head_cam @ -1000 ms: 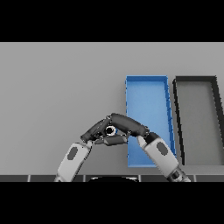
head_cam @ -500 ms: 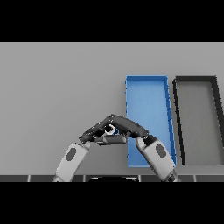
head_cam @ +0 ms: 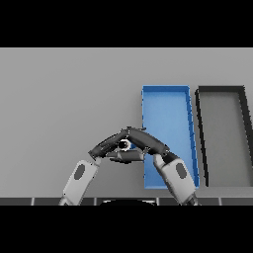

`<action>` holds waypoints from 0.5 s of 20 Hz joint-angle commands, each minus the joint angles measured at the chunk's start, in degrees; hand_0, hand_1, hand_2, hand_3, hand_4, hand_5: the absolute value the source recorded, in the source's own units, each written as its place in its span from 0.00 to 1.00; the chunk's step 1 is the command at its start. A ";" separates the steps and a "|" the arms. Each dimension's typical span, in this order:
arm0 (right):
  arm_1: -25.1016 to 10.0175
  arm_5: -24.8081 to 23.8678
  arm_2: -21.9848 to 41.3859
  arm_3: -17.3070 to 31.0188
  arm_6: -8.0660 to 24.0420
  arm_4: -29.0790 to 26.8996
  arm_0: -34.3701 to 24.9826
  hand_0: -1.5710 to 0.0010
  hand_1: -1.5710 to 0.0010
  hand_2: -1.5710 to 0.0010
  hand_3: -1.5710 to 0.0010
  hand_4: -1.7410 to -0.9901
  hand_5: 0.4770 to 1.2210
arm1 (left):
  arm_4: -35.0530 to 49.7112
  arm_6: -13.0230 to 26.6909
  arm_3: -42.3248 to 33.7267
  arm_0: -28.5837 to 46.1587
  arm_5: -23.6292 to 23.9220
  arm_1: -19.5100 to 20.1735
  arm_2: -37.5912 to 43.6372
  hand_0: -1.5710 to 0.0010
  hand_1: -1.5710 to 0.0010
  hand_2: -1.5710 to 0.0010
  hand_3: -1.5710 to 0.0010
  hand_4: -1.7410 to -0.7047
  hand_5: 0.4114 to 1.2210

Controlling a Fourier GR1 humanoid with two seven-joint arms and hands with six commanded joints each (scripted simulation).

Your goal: Pick up the blue pipe and place it into the blue bin.

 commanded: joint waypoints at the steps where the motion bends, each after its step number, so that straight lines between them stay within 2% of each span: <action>1: 0.33 -0.13 -0.22 0.19 0.01 0.35 -0.19 0.00 0.00 0.00 0.00 0.32 1.00 | 0.02 1.02 0.25 0.18 0.40 -0.32 0.18 0.96 0.96 0.96 0.97 0.74 0.24; 3: 0.81 0.04 -0.88 -0.15 -0.33 0.05 -0.19 0.00 0.00 0.00 0.00 0.32 1.00 | 0.07 1.51 0.04 0.67 0.52 -0.26 0.22 0.97 0.98 0.98 0.98 0.75 0.18; 5: 2.36 -0.62 -1.81 -0.07 1.41 -0.94 -1.08 0.00 0.00 0.00 0.00 0.33 1.00 | -0.20 1.50 0.83 0.91 0.97 -0.56 0.22 0.98 0.98 0.98 0.99 0.74 0.15; 6: 3.07 -0.47 -2.54 -0.31 2.98 -2.36 -1.65 0.00 0.00 0.00 0.00 0.33 1.00 | -0.54 1.68 0.43 1.13 1.41 -0.89 -0.22 0.99 0.99 0.99 0.99 0.74 0.13; 7: 3.67 -0.59 -3.73 -0.41 5.78 -3.68 -3.03 0.00 0.00 0.00 0.00 0.33 1.00 | -1.00 2.63 0.55 0.55 1.89 -1.29 -0.51 0.99 0.99 0.99 0.99 0.74 0.12; 8: 4.47 -0.94 -4.99 -0.37 8.12 -5.10 -4.66 0.00 0.00 0.00 0.00 0.33 1.00 | -1.49 1.78 0.63 0.86 2.15 -1.09 -0.82 0.99 0.99 0.99 0.99 0.75 0.11; 9: 4.95 -2.00 -6.81 -1.42 10.59 -8.17 -6.65 0.00 0.00 0.00 0.00 0.33 1.00 | -1.34 2.75 0.82 0.34 2.13 -0.94 -0.43 0.99 0.99 0.99 1.00 0.74 0.10; 10: 5.19 -3.10 -8.39 -1.63 11.69 -10.62 -8.10 0.00 0.00 0.00 0.00 0.33 1.00 | -0.84 3.71 1.39 -0.39 1.85 -1.10 0.05 0.99 0.99 0.99 1.00 0.74 0.10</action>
